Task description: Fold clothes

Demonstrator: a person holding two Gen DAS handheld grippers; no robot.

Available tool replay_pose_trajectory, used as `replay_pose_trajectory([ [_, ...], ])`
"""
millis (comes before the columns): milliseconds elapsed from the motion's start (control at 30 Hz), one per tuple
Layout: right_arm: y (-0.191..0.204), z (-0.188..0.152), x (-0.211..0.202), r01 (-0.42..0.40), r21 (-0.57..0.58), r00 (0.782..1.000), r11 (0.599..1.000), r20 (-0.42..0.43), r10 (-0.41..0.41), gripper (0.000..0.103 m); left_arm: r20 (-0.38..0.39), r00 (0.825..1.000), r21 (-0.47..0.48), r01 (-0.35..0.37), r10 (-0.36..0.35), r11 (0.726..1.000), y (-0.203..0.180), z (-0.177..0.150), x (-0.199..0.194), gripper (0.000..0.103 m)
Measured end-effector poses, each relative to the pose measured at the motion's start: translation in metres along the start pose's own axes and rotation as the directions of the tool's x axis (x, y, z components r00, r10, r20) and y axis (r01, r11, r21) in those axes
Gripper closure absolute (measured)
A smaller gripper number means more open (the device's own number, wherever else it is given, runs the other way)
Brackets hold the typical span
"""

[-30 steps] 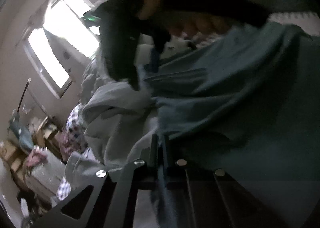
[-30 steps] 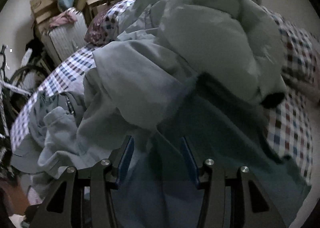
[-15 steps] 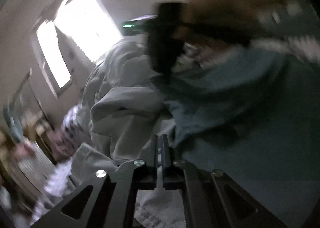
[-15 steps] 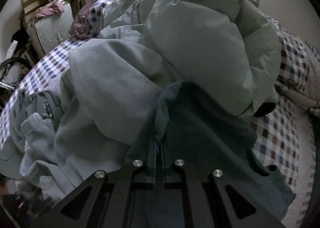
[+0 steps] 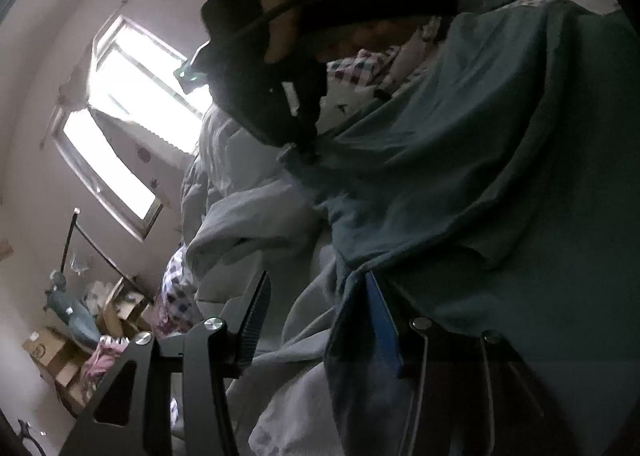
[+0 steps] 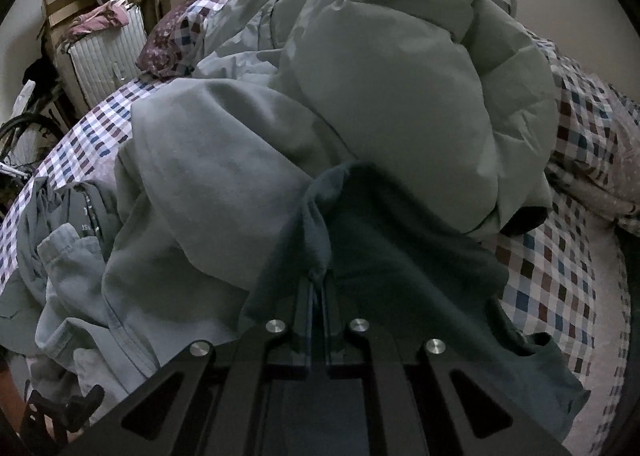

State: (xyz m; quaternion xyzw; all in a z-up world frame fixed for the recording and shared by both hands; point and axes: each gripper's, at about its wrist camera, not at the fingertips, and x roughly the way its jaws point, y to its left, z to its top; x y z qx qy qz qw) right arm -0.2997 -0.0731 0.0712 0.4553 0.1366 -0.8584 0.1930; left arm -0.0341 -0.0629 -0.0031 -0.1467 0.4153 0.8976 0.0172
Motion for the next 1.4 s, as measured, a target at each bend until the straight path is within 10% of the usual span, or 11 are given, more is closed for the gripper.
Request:
replay_pose_trajectory([
  [200, -0.004, -0.002, 0.000, -0.004, -0.002, 1.000, 1.000, -0.002, 0.004, 0.101, 0.004, 0.995, 0.025, 0.103, -0.103, 0.994, 0.009, -0.003, -0.014, 0.050],
  [467, -0.008, -0.002, 0.003, -0.006, 0.005, 1.000, 1.000, 0.005, 0.006, 0.101, -0.006, 0.998, 0.070, 0.064, -0.063, 0.996, -0.009, 0.008, 0.002, 0.052],
  [533, -0.007, -0.003, 0.004, -0.004, 0.002, 1.000, 1.000, 0.003, 0.004, 0.101, -0.023, 0.996, 0.047, 0.082, -0.081, 0.996, -0.008, 0.008, 0.006, 0.082],
  [667, -0.003, 0.002, 0.000, 0.000, -0.015, 1.000, 1.000, 0.015, 0.001, 0.101, -0.015, 0.996, 0.000, 0.083, -0.083, 0.997, -0.005, 0.006, 0.005, 0.095],
  [900, 0.007, 0.013, -0.008, 0.006, -0.047, 0.999, 0.999, 0.044, -0.003, 0.102, 0.008, 0.998, -0.231, 0.060, -0.060, 0.971, 0.037, -0.004, -0.003, 0.097],
  [1400, 0.040, 0.044, -0.008, 0.023, -0.121, 0.996, 0.992, 0.087, -0.012, 0.102, -0.038, 0.999, -0.230, 0.010, -0.019, 0.973, 0.040, -0.022, -0.008, 0.098],
])
